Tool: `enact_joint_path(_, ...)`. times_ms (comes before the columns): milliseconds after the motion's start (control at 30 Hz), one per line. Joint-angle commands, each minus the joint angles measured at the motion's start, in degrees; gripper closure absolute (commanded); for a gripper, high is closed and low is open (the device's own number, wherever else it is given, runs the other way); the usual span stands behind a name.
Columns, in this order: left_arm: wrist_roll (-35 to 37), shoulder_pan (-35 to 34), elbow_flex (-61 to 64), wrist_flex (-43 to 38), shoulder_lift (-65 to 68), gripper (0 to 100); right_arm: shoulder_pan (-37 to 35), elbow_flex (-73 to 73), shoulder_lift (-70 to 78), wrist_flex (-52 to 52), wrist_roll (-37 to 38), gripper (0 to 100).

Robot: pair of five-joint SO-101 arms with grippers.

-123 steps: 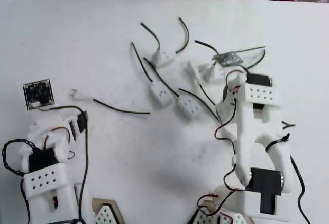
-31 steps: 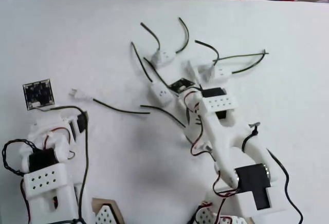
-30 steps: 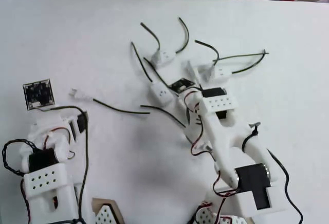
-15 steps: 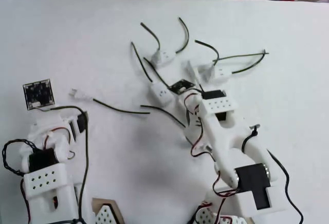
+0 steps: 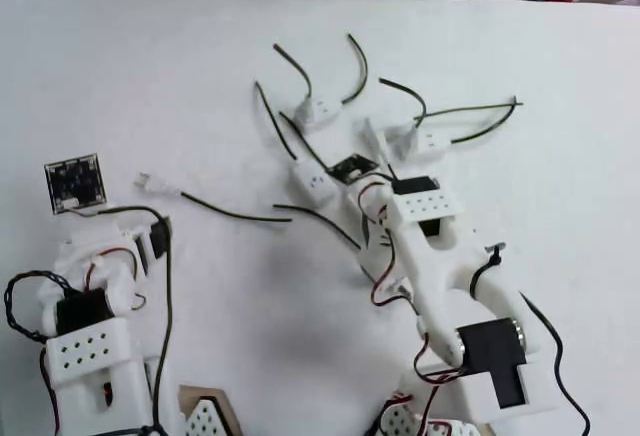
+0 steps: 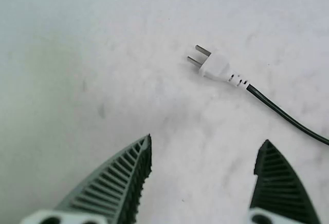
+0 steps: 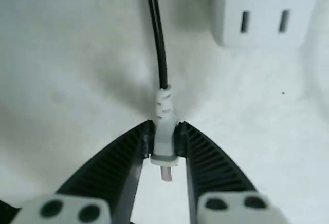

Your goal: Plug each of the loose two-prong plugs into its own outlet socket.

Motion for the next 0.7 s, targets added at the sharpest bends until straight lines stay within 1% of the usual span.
enact_joint_path(0,0.3,-0.3,-0.3,-1.1,-1.1,68,0.7,-0.2,-1.8,-0.2,0.4,94.0)
enact_joint_path(500,0.3,-0.3,-0.3,-1.1,-1.1,68,0.8,2.5,-1.7,-0.1,0.4,94.0)
enact_joint_path(567,0.3,-0.3,-0.3,-1.1,-1.1,68,0.8,2.5,-1.8,-0.1,0.4,95.5)
enact_joint_path(600,0.3,-0.3,-0.3,-1.1,-1.1,68,0.8,2.4,-1.9,-0.1,0.4,98.0)
enact_joint_path(667,0.3,-0.3,-0.3,-1.1,-1.1,68,0.7,2.2,-2.4,0.1,0.4,97.8)
